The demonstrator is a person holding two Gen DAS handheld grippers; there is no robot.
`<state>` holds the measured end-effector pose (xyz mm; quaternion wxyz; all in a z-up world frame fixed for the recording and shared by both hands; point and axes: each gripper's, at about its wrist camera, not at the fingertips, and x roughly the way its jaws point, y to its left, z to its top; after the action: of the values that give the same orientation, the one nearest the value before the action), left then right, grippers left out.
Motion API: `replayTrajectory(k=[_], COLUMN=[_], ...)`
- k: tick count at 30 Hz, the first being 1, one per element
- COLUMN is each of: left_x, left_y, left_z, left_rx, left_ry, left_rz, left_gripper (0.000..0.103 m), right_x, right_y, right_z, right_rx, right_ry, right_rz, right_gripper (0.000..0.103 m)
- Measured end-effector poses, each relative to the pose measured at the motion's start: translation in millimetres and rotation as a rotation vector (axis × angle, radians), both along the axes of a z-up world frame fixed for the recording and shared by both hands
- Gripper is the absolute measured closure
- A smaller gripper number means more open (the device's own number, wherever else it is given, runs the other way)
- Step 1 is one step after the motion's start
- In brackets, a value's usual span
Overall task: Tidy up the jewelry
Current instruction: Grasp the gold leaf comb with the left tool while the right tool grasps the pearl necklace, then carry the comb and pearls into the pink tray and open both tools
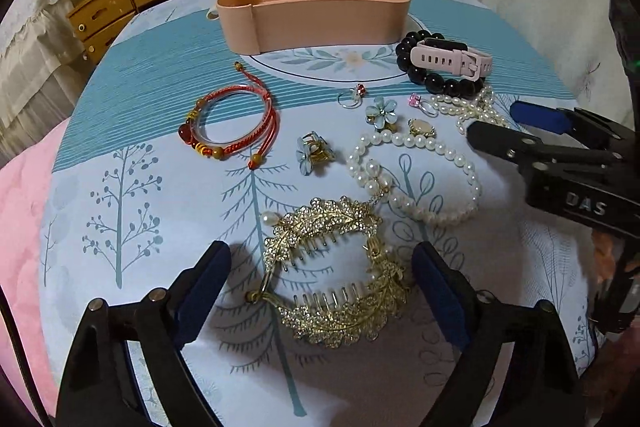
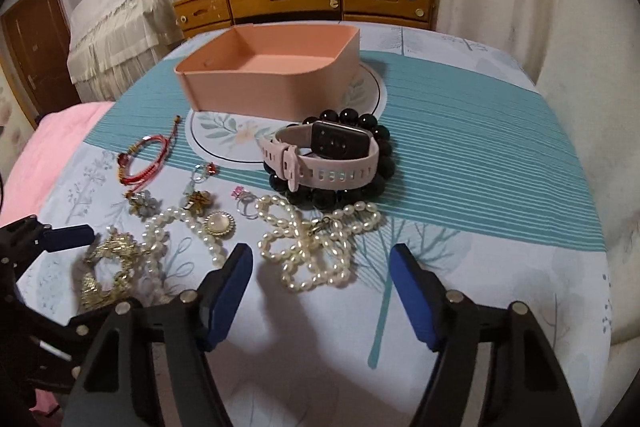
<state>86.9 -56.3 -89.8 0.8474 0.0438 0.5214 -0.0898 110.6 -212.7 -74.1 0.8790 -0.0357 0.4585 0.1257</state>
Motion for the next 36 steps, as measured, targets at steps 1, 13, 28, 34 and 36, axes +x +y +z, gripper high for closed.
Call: replayTrajectory(k=[1, 13, 28, 34, 36], left_x=[4.9, 1.1, -13.9, -7.0, -2.0], left_y=[-3.0, 0.7, 34.1, 44.6, 45.0], left_z=[-0.1, 2.2, 25.1, 62.3, 79.1], left_rx=[0.001, 0.003, -0.017, -0.03, -0.023], left_ry=[0.0, 0.016, 0.045, 0.004, -0.034], left_rz=[-0.003, 0.005, 0.045, 0.01, -0.002], left_gripper=[0.016, 0.038, 0.038, 0.038, 0.038], right_x=[2.2, 0.8, -6.3, -7.2, -5.0], right_y=[1.7, 16.0, 6.1, 5.4, 5.7], right_z=[-0.4, 1.9, 9.6, 43.4, 58.8], right_rx=[-0.012, -0.051, 0.257, 0.363, 0.382], right_ry=[-0.001, -0.009, 0.171, 0.153, 0.125], right_rz=[0.0, 0.019, 0.029, 0.049, 0.061], right_gripper=[0.032, 0.078, 0.093, 0.093, 0.093])
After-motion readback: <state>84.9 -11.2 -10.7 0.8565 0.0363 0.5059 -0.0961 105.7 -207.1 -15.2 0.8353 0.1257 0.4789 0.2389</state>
